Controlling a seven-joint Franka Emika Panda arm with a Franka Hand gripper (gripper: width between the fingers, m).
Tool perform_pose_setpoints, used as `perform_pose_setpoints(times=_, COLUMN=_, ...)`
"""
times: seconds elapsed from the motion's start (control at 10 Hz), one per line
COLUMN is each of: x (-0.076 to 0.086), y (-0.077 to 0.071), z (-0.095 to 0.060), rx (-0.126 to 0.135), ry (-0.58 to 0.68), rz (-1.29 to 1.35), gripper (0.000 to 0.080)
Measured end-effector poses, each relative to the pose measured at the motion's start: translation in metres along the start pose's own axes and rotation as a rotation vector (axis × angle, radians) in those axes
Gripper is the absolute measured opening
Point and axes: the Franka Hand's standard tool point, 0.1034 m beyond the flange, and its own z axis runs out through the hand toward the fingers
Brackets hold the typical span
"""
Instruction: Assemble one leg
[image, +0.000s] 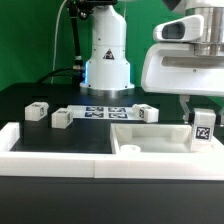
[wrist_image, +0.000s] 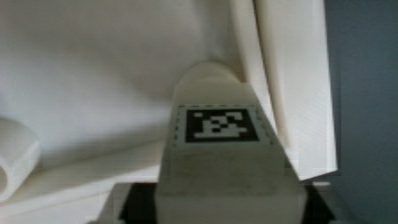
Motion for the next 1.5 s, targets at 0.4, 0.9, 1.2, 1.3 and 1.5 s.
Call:
perform_pose_setpoints(times=0.4, x=-0.0019, y=-0.0004, z=0.0013, rx=-0.002, ry=-0.001, rz=0.378, gripper=0.0291)
perform_pose_setpoints(times=0.9, x=-0.0053, y=0.0009, z=0.0014, rx=-0.011, ry=0.001, rz=0.869, gripper=0.0291)
perform_pose_setpoints(times=1.2, x=-0.0065, y=0.0014, z=0.0016, rx=0.001, ry=-0.024, rz=1.104, gripper=0.0291)
perform_pose_setpoints(times=1.3, x=-0.0067, y=0.0015, z=0.0017, rx=0.004, ry=-0.032, rz=1.18, gripper=0.0291)
perform_pose_setpoints(times=1.5, x=-0.0077, y=0.0003, z=0.0017, rx=0.007, ry=-0.043, rz=1.287, gripper=0.0292)
